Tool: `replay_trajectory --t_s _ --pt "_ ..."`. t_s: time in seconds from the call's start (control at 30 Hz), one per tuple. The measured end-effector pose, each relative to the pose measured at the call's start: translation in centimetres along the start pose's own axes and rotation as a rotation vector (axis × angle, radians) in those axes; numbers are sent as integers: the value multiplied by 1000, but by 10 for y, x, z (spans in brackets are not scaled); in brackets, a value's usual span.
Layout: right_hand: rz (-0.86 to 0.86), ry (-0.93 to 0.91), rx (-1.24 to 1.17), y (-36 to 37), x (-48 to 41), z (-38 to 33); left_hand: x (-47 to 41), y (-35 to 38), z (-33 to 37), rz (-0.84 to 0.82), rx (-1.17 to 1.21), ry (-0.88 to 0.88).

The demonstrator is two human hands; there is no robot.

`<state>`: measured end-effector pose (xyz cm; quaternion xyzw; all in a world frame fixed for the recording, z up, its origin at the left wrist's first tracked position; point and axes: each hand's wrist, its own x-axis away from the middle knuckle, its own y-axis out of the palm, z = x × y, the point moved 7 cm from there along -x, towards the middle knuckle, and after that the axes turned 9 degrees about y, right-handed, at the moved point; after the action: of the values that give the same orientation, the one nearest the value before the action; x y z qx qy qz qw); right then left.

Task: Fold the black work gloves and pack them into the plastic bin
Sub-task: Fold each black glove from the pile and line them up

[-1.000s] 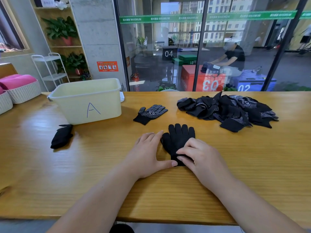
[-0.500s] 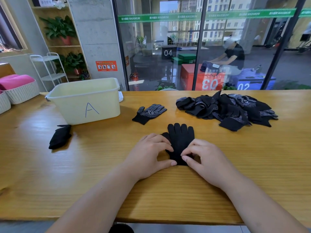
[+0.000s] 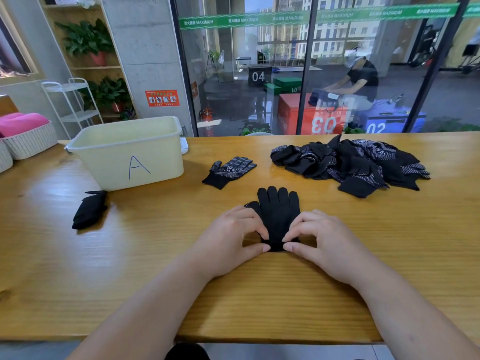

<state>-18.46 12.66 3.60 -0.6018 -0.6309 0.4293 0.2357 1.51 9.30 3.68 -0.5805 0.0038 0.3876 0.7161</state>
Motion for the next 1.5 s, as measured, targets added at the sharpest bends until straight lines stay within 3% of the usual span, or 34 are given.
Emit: replay_trajectory --t_s 0.47,0.73,0.87,0.97,1.2,1.5 --pt "-19 -68 10 1 3 -5 3 -1 -8 12 -37 -34" --pt "-9 -54 4 2 2 -5 -7 -14 -39 29 -199 -357" --pt "-2 -50 -10 3 2 -7 -24 -14 -65 -43 -143 -482" --pt "15 -44 -14 3 2 -7 -34 -3 -73 -68 -114 -525" --pt "31 -32 -8 5 0 -7 -38 7 -75 86 -88 -544" --pt "31 -20 6 6 -2 -7 -39 8 -82 106 -43 -609"
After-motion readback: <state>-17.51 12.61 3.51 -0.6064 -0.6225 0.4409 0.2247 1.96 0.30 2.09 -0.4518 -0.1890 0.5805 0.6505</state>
